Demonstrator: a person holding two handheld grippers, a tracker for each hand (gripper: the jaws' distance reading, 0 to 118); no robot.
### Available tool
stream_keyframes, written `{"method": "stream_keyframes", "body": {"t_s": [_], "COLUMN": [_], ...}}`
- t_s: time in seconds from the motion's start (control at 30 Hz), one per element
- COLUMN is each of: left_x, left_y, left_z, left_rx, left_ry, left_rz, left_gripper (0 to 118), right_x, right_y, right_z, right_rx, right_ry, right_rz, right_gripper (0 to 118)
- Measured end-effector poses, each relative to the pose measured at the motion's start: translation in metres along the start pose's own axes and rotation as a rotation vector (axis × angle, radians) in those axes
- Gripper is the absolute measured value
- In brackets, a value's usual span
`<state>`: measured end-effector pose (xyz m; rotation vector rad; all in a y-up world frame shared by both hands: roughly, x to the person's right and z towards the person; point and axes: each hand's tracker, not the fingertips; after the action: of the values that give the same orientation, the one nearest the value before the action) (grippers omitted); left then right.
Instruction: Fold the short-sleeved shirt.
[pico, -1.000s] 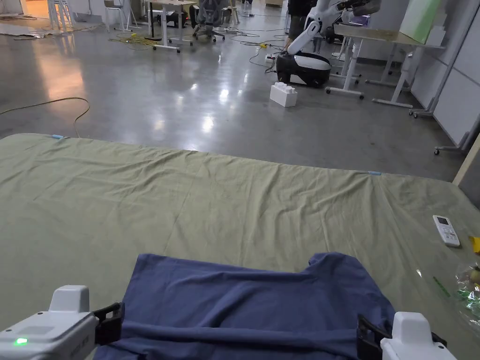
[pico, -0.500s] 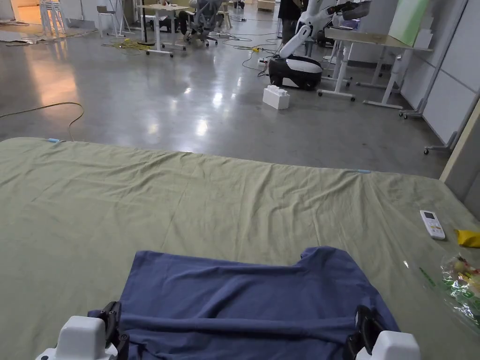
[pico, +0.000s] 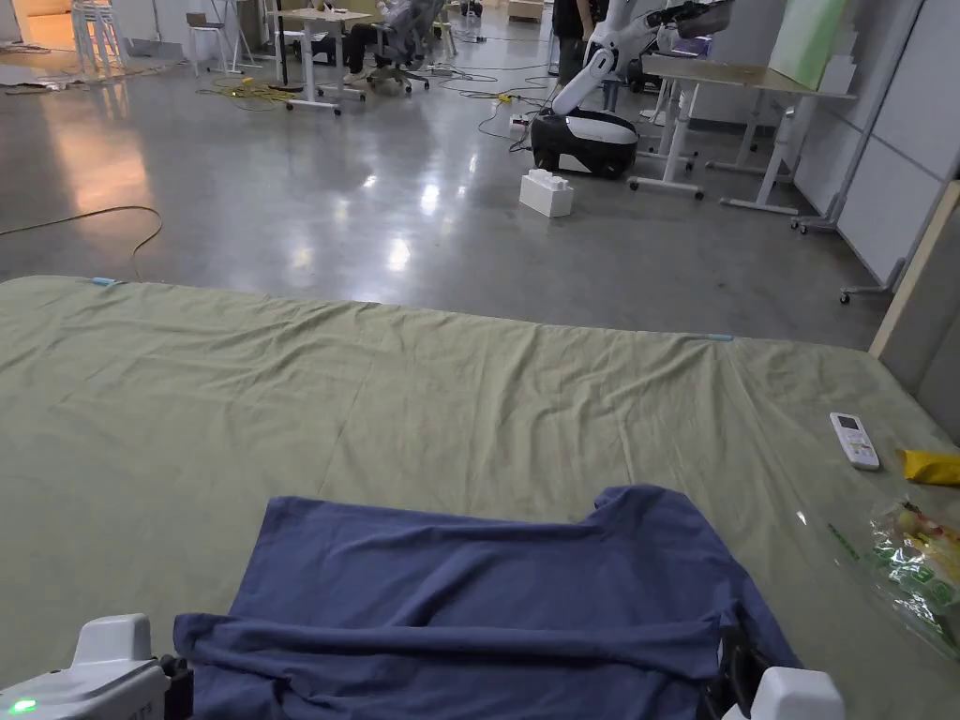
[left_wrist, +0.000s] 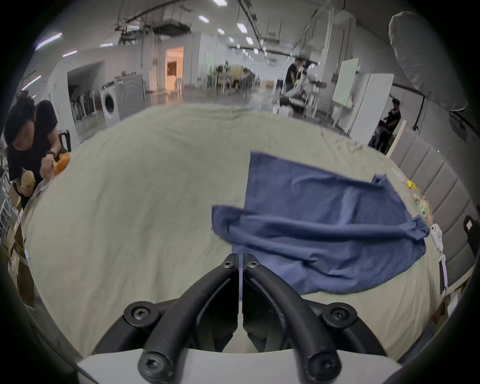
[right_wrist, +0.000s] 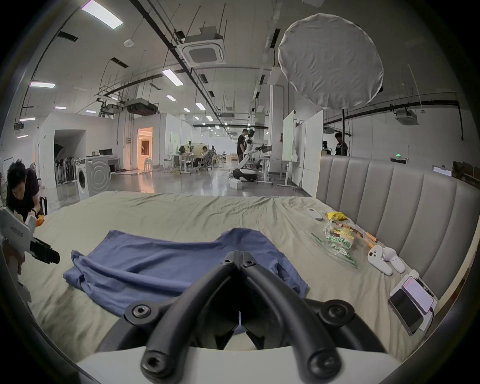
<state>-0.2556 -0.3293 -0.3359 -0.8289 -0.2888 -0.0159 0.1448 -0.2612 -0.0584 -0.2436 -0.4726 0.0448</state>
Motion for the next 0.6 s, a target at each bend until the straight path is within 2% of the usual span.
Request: {"method": "stream_keyframes", "body": {"t_s": [0.03, 0.07, 0.2, 0.33, 0.43, 0.53, 0.6], "left_x": [-0.002, -0.003, -0.002, 0.006, 0.015, 0.024, 0.029], "left_y": [0.003, 0.004, 0.014, 0.012, 0.012, 0.007, 0.001], "left_z": [-0.009, -0.017, -0.044, -0.070, -0.070, -0.064, -0.060], "left_rx": [-0.050, -0.070, -0.177, -0.294, -0.275, -0.269, -0.252], "left_ry": [0.011, 0.024, -0.011, 0.036, 0.060, 0.072, 0.051], "left_rz": [-0.009, -0.004, 0.004, -0.058, -0.089, -0.098, -0.180], "left_gripper": [6, 15, 76, 77, 75, 56, 35], "right_x": [0.002, 0.003, 0.009, 0.015, 0.019, 0.022, 0.023], "right_y": [-0.005, -0.007, -0.018, -0.029, -0.035, -0.039, -0.041], "right_z": [0.001, 0.001, 0.004, 0.002, 0.002, 0.002, 0.001], "right_rx": [-0.018, -0.025, -0.063, -0.125, -0.148, -0.165, -0.181], "right_ry": [-0.001, -0.001, -0.007, -0.007, -0.020, -0.027, -0.026], "right_rz": [0.002, 0.010, 0.018, 0.023, 0.023, 0.023, 0.014], "right_gripper": [1, 1, 1, 1, 1, 1, 1]}}
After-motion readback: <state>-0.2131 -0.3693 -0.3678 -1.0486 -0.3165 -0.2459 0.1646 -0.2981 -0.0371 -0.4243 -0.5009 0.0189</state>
